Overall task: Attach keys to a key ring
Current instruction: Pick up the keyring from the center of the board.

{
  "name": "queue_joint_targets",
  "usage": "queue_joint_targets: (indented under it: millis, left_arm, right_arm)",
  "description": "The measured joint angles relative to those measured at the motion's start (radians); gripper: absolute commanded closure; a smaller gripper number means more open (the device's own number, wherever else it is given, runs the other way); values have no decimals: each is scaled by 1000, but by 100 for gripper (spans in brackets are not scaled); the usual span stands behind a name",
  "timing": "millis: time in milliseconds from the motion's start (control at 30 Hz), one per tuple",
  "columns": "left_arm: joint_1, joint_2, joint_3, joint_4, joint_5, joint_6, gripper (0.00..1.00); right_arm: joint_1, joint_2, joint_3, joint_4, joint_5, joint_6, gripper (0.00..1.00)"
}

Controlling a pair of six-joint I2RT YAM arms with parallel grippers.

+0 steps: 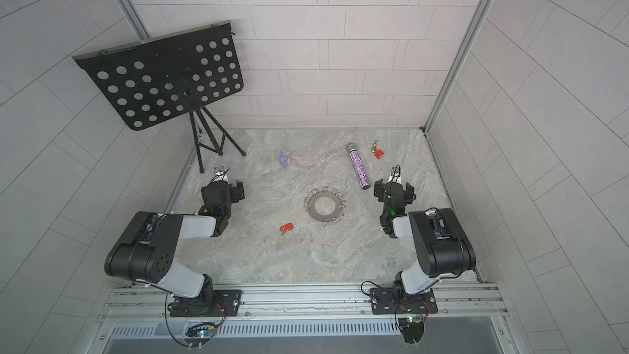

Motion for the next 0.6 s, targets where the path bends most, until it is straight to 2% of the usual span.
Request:
queue_joint_targets:
  millis: [600]
  left_arm:
    - [29, 0, 0, -19, 55, 0, 0]
  right_arm:
    - [0, 0, 0, -1, 0, 0, 0]
